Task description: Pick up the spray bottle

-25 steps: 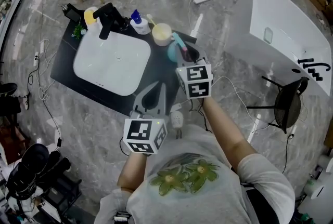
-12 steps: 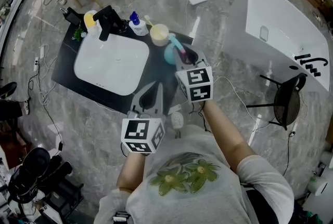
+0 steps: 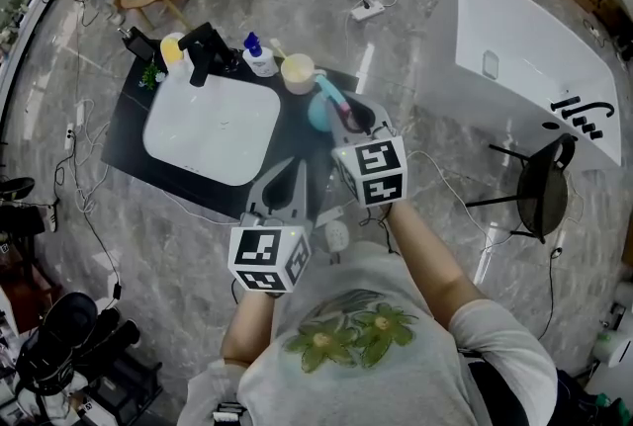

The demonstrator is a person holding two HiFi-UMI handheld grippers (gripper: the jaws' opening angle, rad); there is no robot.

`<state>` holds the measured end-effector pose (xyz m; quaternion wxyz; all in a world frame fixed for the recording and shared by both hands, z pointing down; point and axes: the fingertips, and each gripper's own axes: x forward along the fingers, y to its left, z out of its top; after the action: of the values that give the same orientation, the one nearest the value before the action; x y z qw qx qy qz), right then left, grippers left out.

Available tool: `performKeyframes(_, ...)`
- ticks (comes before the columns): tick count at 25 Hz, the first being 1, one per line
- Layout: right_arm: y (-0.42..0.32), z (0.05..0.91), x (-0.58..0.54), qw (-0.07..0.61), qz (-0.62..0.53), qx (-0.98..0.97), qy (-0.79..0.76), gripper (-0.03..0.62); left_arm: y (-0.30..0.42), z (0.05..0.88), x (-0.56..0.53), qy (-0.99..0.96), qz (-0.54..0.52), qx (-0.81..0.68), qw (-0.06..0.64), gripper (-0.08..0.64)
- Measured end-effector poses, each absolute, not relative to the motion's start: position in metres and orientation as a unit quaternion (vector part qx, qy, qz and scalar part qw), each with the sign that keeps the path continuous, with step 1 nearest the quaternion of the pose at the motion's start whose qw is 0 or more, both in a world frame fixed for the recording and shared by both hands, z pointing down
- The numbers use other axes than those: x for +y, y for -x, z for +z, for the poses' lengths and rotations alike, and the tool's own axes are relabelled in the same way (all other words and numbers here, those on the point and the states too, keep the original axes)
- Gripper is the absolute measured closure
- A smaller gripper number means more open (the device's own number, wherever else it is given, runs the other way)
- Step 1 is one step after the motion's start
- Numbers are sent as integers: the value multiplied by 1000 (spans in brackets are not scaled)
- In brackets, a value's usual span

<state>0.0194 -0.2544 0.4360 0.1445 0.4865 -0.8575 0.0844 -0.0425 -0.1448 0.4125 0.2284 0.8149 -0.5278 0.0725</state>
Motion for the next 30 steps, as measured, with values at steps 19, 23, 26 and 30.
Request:
performKeyframes(19,-4,383,-173,119,47,-873,-471,520,49,385,-105,-827,55,-520,208,551)
performKeyframes(23,-3,375,-156,118,42,-875,-469,520,49,382,-96,-828,51,-518,208,551)
performKeyframes(26,-3,367,-142,110,36,-878,-464,520,49,381,-88,-828,49,-519,208,551)
performKeyframes(30,0,354,-126,97,22,-883,-459,520,49,379,-78,-827,48,-520,208,551)
